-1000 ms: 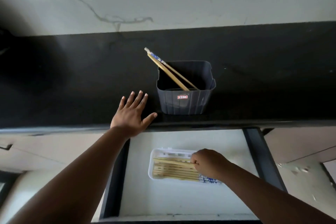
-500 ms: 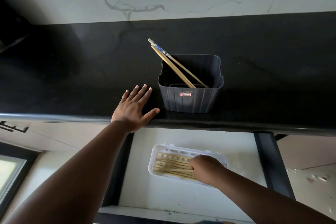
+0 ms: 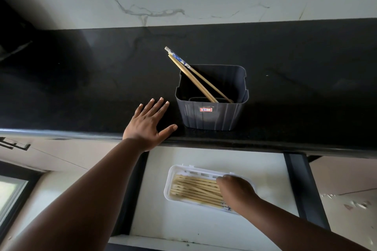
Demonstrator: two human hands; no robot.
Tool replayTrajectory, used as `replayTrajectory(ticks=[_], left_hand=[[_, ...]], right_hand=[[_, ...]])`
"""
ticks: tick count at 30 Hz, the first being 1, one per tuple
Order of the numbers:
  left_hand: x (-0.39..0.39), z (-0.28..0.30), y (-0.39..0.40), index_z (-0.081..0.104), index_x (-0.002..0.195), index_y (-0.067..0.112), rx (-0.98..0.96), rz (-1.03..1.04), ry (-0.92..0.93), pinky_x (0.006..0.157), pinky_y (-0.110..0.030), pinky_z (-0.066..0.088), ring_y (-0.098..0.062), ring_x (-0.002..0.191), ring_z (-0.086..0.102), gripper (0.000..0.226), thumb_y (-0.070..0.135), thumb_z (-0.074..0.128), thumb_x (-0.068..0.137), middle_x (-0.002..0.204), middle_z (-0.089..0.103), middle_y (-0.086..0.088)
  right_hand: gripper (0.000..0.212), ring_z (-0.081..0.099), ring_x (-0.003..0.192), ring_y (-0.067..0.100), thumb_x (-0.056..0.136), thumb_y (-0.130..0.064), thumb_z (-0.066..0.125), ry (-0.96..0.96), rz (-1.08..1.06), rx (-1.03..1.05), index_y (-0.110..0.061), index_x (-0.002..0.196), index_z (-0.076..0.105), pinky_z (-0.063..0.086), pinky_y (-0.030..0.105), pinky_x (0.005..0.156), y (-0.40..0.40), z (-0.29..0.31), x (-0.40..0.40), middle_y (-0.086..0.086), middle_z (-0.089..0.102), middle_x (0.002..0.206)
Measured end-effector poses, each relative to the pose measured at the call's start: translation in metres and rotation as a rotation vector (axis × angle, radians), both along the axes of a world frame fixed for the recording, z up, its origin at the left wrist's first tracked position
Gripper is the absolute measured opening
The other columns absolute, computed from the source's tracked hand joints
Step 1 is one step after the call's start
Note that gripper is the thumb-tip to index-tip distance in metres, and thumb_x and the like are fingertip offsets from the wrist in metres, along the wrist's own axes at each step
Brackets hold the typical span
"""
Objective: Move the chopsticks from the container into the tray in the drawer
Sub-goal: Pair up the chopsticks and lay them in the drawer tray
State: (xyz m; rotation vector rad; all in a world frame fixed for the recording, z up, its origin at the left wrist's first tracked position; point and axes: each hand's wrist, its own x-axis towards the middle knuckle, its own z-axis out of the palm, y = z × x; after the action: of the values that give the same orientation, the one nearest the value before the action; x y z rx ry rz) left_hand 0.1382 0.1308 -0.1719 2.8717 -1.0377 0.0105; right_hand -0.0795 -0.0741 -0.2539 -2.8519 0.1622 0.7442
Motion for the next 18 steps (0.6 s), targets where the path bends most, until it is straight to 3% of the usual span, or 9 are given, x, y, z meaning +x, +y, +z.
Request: replayTrajectory(ticks=[2, 4, 6, 10, 16, 18], left_hand=[[-0.001, 0.000, 0.000, 0.006, 0.153, 0.035, -0.002, 0.001, 0.001, 0.118, -0.034, -0.008, -0.011, 0.147, -0.007, 0.085, 0.082, 0.010, 0.082, 0.160, 0.001, 0.012], [-0.001, 0.001, 0.000, 0.005, 0.153, 0.035, 0.004, 0.003, 0.003, 0.118, -0.034, -0.008, -0.011, 0.147, -0.007, 0.086, 0.083, 0.010, 0.082, 0.160, 0.000, 0.012], [-0.001, 0.001, 0.000, 0.003, 0.152, 0.035, 0.009, 0.004, 0.001, 0.118, -0.034, -0.009, -0.010, 0.147, -0.009, 0.086, 0.083, 0.010, 0.081, 0.160, -0.001, 0.012], [-0.002, 0.001, 0.000, 0.001, 0.152, 0.035, -0.005, 0.004, 0.000, 0.117, -0.033, -0.010, -0.009, 0.146, -0.011, 0.086, 0.083, 0.010, 0.081, 0.159, -0.003, 0.013], [-0.002, 0.001, -0.001, 0.003, 0.153, 0.034, -0.027, 0.014, -0.005, 0.118, -0.033, -0.010, -0.008, 0.145, -0.012, 0.089, 0.082, 0.008, 0.078, 0.156, -0.007, 0.015], [-0.002, 0.000, -0.002, 0.002, 0.153, 0.034, -0.030, 0.011, -0.003, 0.118, -0.034, -0.011, -0.008, 0.144, -0.014, 0.090, 0.082, 0.007, 0.077, 0.156, -0.009, 0.015]], right_hand=[[0.025, 0.060, 0.083, 0.023, 0.077, -0.002, 0.059, -0.027, 0.023, 0.033, -0.018, 0.096, 0.060, 0.041, 0.026, 0.064, -0.001, 0.007, 0.001, -0.004, 0.047, 0.072], [0.018, 0.052, 0.071, 0.022, 0.082, -0.005, 0.050, -0.097, 0.036, 0.083, -0.023, 0.082, 0.052, 0.036, 0.026, 0.058, -0.001, 0.019, 0.002, -0.006, 0.034, 0.064], [0.015, 0.048, 0.068, 0.020, 0.087, -0.015, 0.043, -0.220, 0.024, 0.180, -0.024, 0.075, 0.046, 0.034, 0.028, 0.054, 0.000, 0.038, 0.003, -0.007, 0.039, 0.065], [0.018, 0.059, 0.075, 0.011, 0.089, -0.030, 0.049, -0.528, -0.047, 0.369, -0.025, 0.092, 0.066, 0.048, 0.026, 0.067, 0.004, 0.094, 0.006, -0.009, 0.068, 0.083], [0.017, 0.068, 0.066, 0.001, 0.082, -0.036, 0.062, -0.964, -0.204, 0.673, -0.027, 0.094, 0.070, 0.056, 0.024, 0.062, 0.007, 0.184, 0.035, -0.012, 0.074, 0.077], [0.012, 0.068, 0.065, -0.001, 0.082, -0.030, 0.066, -1.017, -0.248, 0.711, -0.026, 0.090, 0.072, 0.055, 0.020, 0.061, 0.003, 0.208, 0.056, -0.013, 0.073, 0.075]])
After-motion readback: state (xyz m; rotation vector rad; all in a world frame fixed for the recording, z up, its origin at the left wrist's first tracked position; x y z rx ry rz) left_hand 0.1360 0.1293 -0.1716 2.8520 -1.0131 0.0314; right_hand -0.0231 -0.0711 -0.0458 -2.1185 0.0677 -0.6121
